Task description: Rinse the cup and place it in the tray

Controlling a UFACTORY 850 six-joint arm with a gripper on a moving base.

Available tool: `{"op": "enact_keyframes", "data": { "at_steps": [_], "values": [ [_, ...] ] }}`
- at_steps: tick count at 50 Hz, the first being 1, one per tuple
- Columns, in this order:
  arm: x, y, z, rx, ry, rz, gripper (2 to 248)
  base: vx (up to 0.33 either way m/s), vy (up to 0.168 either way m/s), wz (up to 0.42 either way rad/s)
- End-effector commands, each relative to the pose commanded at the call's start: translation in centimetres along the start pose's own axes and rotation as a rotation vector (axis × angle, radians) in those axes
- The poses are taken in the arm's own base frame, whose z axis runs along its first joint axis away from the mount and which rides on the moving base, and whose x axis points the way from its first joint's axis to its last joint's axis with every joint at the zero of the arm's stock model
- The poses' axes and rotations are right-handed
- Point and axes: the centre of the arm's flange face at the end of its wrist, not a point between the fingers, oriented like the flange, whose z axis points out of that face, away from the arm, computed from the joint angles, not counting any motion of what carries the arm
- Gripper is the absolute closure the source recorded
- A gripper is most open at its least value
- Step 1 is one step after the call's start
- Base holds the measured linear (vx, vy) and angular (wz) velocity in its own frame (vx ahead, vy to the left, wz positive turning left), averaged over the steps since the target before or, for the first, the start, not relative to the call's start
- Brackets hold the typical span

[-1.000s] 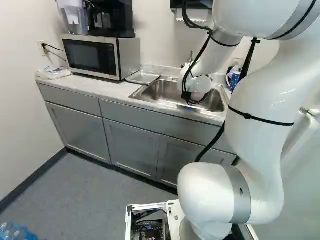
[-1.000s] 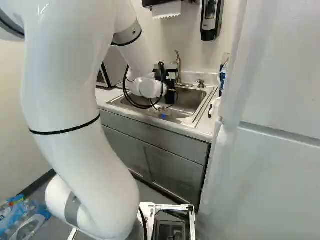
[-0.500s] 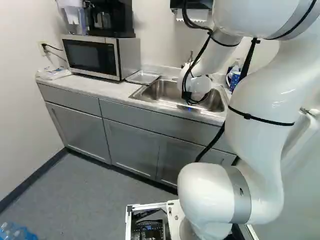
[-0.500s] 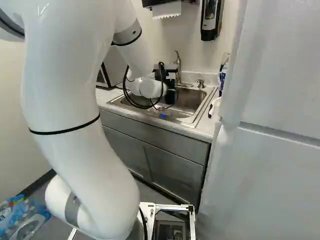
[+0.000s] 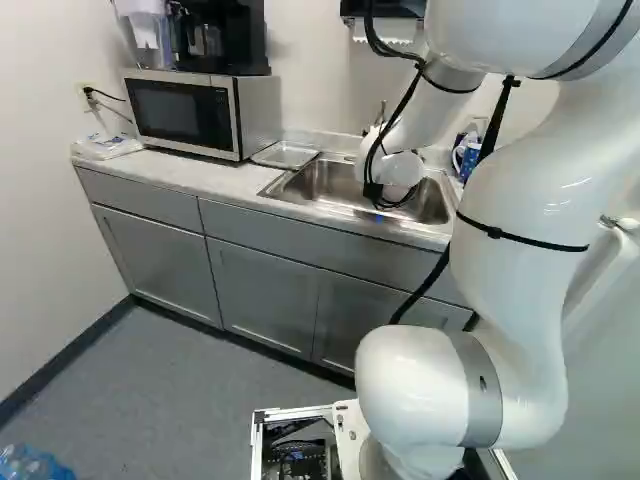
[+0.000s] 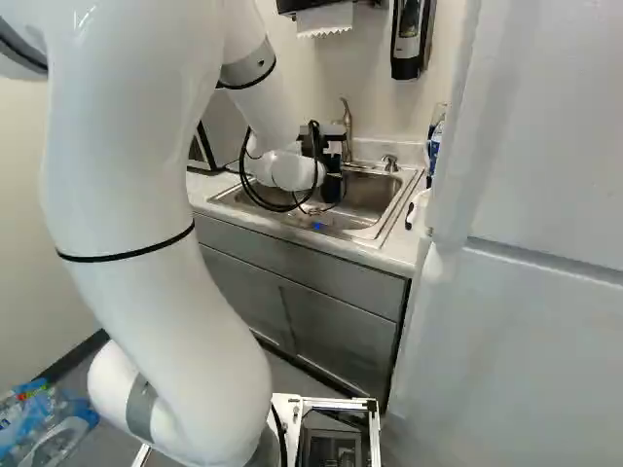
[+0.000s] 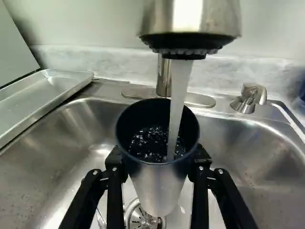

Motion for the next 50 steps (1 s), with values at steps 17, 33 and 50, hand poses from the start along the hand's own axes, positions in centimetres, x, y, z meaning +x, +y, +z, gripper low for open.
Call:
{"op": "enact_keyframes", "data": {
  "at_steps": [17,33,50],
  "values": [
    [0.0,0.0,0.0,0.0,0.0,0.0,124,0.0,0.0,0.0],
    [0.0,0.0,0.0,0.0,0.0,0.0,124,0.0,0.0,0.0],
    [0.0,0.0,0.0,0.0,0.0,0.0,124,0.0,0.0,0.0]
  ]
}}
